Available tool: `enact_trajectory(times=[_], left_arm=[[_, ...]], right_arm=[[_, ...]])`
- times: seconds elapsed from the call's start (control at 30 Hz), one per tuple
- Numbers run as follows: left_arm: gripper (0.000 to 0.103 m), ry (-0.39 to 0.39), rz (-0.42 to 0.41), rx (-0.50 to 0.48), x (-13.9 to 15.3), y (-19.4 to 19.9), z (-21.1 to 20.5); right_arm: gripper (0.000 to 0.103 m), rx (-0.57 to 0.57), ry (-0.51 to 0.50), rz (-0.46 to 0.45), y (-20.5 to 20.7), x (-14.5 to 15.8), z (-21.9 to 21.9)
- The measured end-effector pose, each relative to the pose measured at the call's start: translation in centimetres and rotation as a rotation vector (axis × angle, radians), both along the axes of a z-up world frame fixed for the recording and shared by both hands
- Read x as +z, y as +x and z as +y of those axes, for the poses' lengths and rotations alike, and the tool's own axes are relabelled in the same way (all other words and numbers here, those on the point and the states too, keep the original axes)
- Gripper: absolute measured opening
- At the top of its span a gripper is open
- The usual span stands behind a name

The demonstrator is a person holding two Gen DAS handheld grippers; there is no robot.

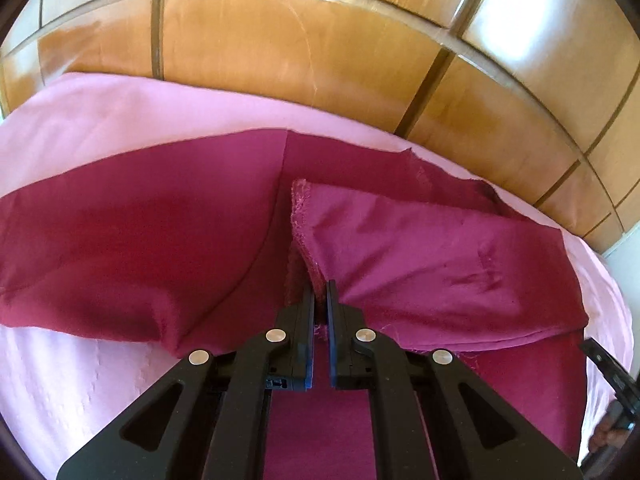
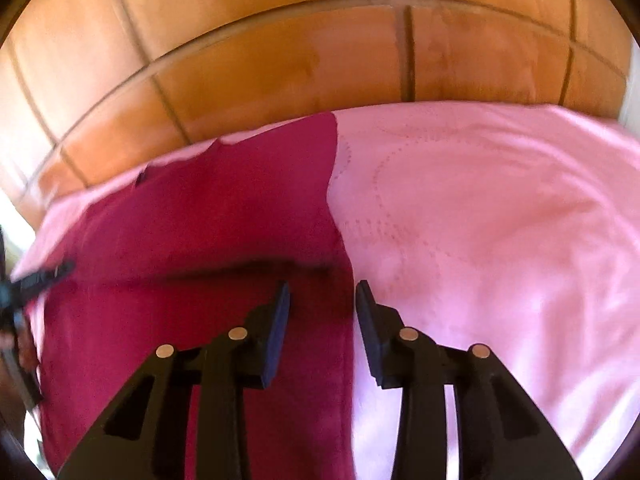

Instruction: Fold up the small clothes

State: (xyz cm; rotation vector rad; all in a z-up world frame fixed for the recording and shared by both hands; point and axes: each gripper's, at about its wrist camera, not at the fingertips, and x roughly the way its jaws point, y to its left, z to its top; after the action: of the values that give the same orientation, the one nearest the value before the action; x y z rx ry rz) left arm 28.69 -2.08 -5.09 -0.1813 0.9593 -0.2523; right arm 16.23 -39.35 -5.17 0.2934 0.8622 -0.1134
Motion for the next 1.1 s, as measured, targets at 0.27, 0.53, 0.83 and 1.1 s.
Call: enact_trajectory(times=[0.27, 0.53, 0.83, 1.1], left_arm=[[0.004, -0.035, -0.061, -0.006, 1.4, -0.7, 0.7], [0.005, 0.062, -0.017, 0.017, -1.3, 1.1, 0.8], [0.021, -0.133, -0.024, 0.130, 0.6, -3.0, 6.4], [0.021, -0.293, -0.042, 0.365, 1.6, -9.5, 19.4]], right_arm=[[0.051, 0.091, -0.013, -0.161, 1.5, 4.7, 3.1], [0.050, 0.051, -0.113, -0.026, 6.0, -2.8, 6.4], [0.052, 0.048, -0.161, -0.030, 5.6, -2.9, 6.8], [0.053, 0.050, -0.171, -0.031, 5.9, -2.8, 7.2]])
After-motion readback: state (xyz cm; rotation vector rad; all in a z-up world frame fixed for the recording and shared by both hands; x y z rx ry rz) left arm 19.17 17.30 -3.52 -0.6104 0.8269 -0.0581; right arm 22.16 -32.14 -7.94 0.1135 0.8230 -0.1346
